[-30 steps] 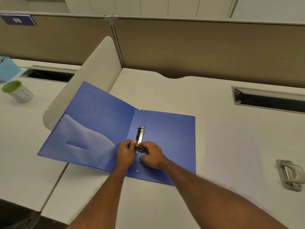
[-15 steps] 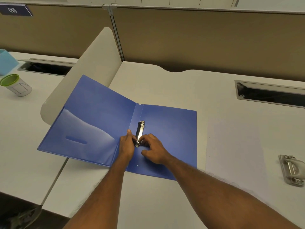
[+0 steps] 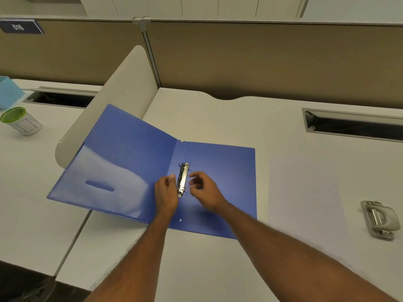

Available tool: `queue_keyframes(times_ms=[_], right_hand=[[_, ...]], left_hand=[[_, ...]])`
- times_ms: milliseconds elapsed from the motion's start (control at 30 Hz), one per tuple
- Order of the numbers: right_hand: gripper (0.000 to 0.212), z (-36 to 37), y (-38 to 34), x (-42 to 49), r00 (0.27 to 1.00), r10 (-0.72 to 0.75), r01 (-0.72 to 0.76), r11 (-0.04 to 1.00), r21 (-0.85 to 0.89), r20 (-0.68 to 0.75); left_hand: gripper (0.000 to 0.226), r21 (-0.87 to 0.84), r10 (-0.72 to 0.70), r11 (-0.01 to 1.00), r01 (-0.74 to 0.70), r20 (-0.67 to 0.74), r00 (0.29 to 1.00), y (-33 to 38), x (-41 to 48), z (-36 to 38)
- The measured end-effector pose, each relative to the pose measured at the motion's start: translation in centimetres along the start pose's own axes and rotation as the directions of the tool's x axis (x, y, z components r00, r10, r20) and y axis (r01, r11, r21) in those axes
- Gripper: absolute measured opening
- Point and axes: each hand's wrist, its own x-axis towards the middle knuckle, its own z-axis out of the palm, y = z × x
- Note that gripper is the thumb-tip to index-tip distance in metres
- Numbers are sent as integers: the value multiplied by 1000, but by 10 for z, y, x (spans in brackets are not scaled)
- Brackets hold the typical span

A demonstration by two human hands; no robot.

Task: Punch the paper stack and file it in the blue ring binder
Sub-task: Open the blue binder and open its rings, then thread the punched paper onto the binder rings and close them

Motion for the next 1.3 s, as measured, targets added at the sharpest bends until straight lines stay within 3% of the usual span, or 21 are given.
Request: queue_keyframes(times_ms=[100, 167, 267, 367, 500, 600, 700, 800, 900, 1000, 1133, 1233, 1300], right_hand=[[29, -27, -2, -15, 932, -27, 76, 990, 121, -361], [27, -56, 5, -33, 850, 11, 72, 988, 136, -527], [23, -106, 28, -70, 713, 86, -16, 994, 107, -696], [18, -154, 52, -107, 556, 115, -150, 988, 37, -823], [20, -204, 77, -148, 423, 166, -346, 938, 11, -891], [27, -220, 87, -168, 382, 153, -480, 876, -54, -911], [40, -230, 90, -181, 347, 172, -579, 812, -67, -922], [60, -236, 89, -183, 364, 243, -657, 752, -62, -899], [76, -236, 84, -180, 397, 300, -713, 696, -85, -867], [79, -233, 80, -173, 422, 317, -708, 700, -90, -850], [84, -236, 72, -165, 386, 370, -727, 686, -32, -845], [91, -252, 74, -161, 354, 521, -755, 649, 91, -777], [101, -266, 78, -158, 376, 616, -750, 641, 163, -692]], left_hand=[[29, -14, 138, 990, -142, -177, 975, 17, -22, 7], [20, -11, 241, 969, -246, -155, 958, 30, -39, 18], [21, 34, 374, 926, -375, 34, 927, 37, -62, 40], [27, 116, 416, 880, -461, 279, 865, 38, -77, 66], [33, 249, 357, 759, -602, 614, 704, 47, -104, 96], [47, 312, 340, 578, -754, 747, 571, 50, -126, 115], [57, 336, 318, 456, -824, 803, 503, 50, -138, 128], [60, 329, 299, 364, -871, 845, 444, 44, -140, 133], [64, 351, 256, 310, -883, 864, 434, 37, -139, 136], [66, 366, 245, 283, -887, 866, 436, 36, -137, 136], [67, 371, 229, 249, -895, 875, 427, 37, -137, 137], [67, 377, 217, 225, -898, 879, 424, 36, -137, 138], [68, 380, 214, 208, -901, 881, 421, 36, -136, 137]])
